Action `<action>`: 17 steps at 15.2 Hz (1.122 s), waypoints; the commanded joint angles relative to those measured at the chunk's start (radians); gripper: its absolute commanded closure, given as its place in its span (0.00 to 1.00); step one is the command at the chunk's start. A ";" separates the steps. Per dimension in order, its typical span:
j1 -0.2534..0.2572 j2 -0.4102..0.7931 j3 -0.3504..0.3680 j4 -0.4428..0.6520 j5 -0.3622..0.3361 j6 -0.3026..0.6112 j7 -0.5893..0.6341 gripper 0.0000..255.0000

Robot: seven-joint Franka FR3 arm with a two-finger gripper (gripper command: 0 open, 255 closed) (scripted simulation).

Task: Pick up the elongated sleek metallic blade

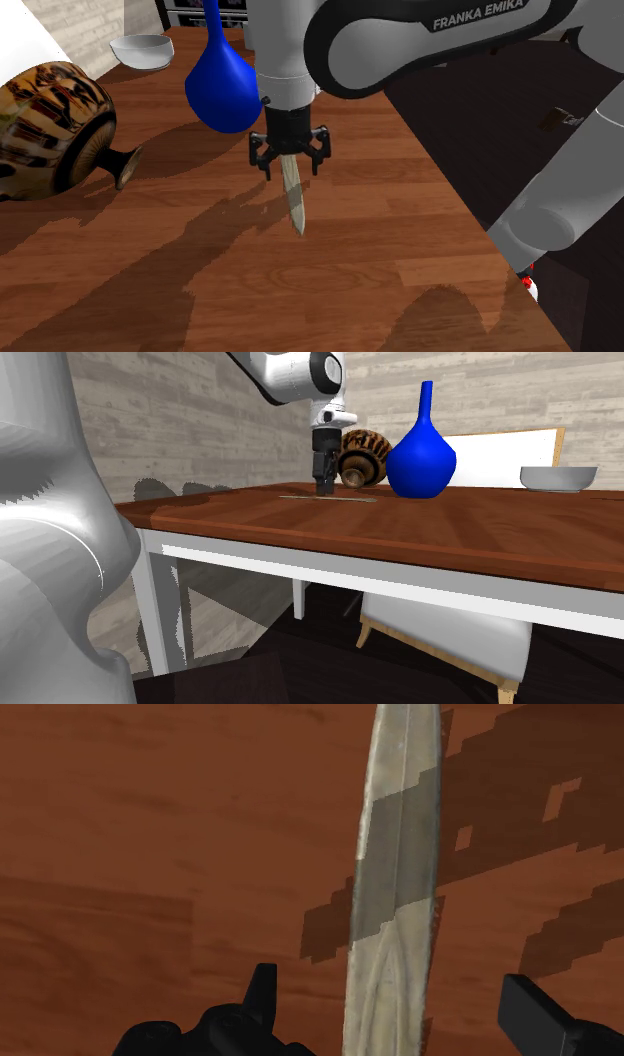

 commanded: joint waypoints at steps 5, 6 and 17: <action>0.001 0.006 0.001 -0.007 -0.005 0.012 0.003 1.00; 0.000 0.003 0.000 -0.008 -0.003 0.011 0.001 1.00; 0.000 0.001 0.000 0.055 -0.001 -0.053 0.000 1.00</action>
